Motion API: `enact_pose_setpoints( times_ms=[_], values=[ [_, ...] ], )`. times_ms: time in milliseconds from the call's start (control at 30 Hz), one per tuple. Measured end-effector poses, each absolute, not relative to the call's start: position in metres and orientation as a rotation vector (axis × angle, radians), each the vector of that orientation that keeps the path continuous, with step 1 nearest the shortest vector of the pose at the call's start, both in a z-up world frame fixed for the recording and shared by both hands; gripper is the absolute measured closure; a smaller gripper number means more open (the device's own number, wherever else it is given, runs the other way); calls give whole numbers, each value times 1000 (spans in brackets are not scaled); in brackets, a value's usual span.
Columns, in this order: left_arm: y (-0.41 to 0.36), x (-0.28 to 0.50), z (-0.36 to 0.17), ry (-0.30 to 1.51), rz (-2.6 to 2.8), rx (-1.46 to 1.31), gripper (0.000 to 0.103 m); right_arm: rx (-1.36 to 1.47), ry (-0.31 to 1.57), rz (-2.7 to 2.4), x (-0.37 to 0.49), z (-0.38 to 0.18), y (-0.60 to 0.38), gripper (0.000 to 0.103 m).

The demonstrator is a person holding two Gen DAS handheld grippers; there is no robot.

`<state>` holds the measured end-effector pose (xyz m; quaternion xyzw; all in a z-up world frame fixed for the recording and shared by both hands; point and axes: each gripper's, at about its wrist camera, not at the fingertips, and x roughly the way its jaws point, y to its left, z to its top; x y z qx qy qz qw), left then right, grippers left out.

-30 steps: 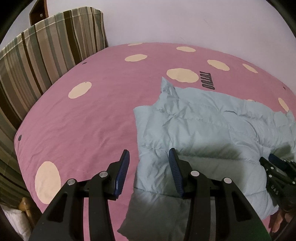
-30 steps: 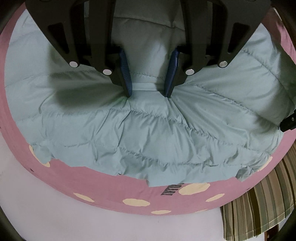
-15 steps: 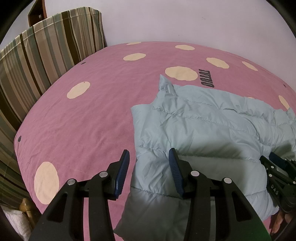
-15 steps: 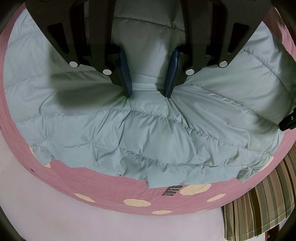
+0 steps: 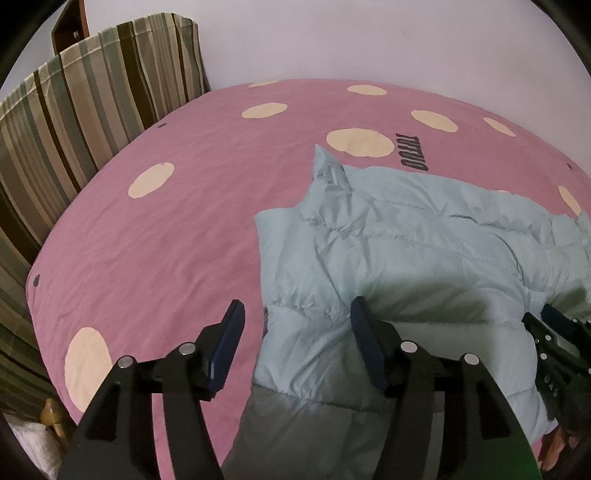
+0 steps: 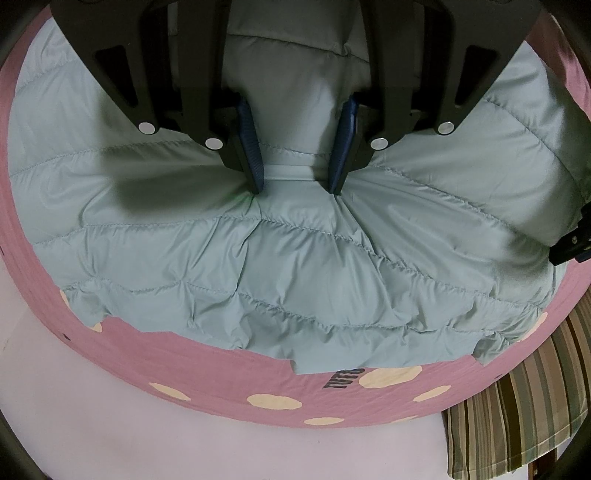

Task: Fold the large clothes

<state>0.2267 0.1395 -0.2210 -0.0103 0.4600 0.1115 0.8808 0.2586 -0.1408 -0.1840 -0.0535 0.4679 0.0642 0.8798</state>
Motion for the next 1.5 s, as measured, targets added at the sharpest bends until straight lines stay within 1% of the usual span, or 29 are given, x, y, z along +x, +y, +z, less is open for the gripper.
enact_pose_setpoints(
  times_ms=[200, 233, 267, 300, 433, 800, 967, 1033, 1133, 1200, 1233, 1300, 1400, 1500],
  values=[
    [133, 231, -217, 958, 205, -25, 43, -111, 974, 135, 259, -184, -142, 67],
    [131, 231, -214, 951, 194, -30, 41, -110, 973, 133, 258, -184, -141, 67],
    [130, 231, -213, 948, 189, -26, 35, -111, 973, 132, 259, -184, -141, 67],
    [128, 233, -214, 947, 181, -17, 34, -112, 971, 130, 259, -184, -141, 67],
    [129, 244, -226, 996, 170, -20, 32, -112, 969, 128, 258, -184, -140, 67],
    [122, 267, -254, 1059, 144, 15, 29, -110, 958, 121, 258, -185, -139, 67],
    [124, 272, -262, 1079, 115, -18, 32, -111, 953, 118, 258, -186, -139, 67],
    [124, 274, -264, 1087, 101, -26, 35, -110, 950, 116, 257, -186, -138, 67],
    [120, 275, -263, 1087, 85, -14, 48, -110, 947, 113, 258, -186, -138, 67],
    [116, 274, -260, 1079, 77, 6, 63, -110, 945, 112, 257, -186, -137, 67],
    [112, 272, -258, 1072, 73, 22, 67, -109, 943, 110, 257, -186, -136, 67],
    [108, 271, -255, 1064, 73, 33, 80, -110, 941, 108, 257, -186, -136, 67],
    [107, 267, -246, 1050, 67, 14, 90, -113, 938, 104, 255, -187, -134, 67],
    [107, 264, -242, 1035, 64, 8, 91, -115, 936, 102, 255, -187, -134, 67]
  ],
)
